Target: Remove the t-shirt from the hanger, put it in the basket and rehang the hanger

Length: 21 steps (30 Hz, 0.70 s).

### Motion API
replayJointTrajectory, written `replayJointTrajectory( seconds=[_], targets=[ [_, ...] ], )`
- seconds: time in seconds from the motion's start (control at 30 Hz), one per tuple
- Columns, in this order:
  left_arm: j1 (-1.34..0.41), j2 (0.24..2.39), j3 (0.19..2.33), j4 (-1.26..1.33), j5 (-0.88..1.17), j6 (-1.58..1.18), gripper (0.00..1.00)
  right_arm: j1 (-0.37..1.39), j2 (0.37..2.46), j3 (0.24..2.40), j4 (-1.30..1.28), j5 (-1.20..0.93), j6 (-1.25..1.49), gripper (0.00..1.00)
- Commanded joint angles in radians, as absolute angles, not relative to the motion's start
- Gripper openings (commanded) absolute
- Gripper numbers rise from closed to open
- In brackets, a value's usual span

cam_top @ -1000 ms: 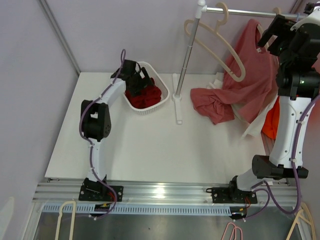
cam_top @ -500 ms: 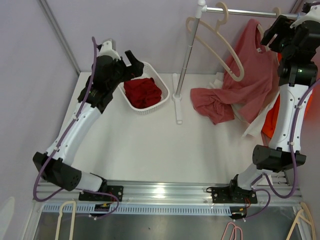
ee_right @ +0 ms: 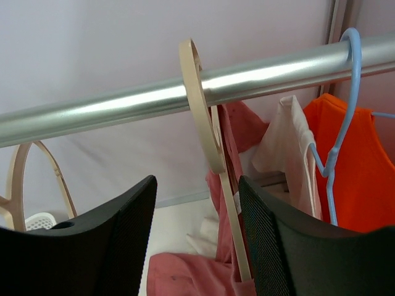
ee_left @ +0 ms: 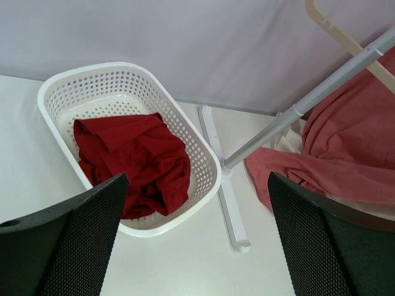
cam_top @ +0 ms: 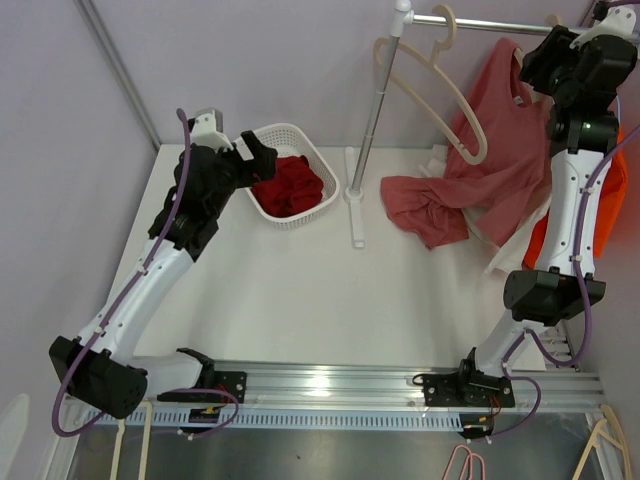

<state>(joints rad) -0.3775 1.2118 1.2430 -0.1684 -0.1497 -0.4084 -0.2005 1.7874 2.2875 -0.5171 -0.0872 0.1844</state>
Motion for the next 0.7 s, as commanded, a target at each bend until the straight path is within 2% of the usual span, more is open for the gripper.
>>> replayJointTrajectory(
  seconds=[0.0, 0.23, 0.43, 0.53, 0.67],
  targets=[
    [-0.387, 1.186, 1.209, -0.068, -0.175, -0.376, 0.99, -0.206, 1.792, 2.312, -0.437, -0.083, 0.18, 0.6],
    [-0.385, 1.2, 1.194, -0.015, -0.179, -0.359, 1.0, -0.206, 1.818, 2.313, -0.396, -0.077, 0.156, 0.58],
    [-0.385, 1.195, 1.17, 0.023, -0.192, -0.348, 0.99, -0.19, 1.839, 2.278, -0.338, -0.081, 0.144, 0.53],
    [-0.385, 1.192, 1.166, 0.023, -0.186, -0.348, 1.0, -0.169, 1.858, 2.281, -0.322, -0.051, 0.118, 0.39],
    [-0.385, 1.181, 1.158, 0.035, -0.179, -0.351, 0.99, -0.16, 1.882, 2.296, -0.313, -0.046, 0.1, 0.34]
  ],
)
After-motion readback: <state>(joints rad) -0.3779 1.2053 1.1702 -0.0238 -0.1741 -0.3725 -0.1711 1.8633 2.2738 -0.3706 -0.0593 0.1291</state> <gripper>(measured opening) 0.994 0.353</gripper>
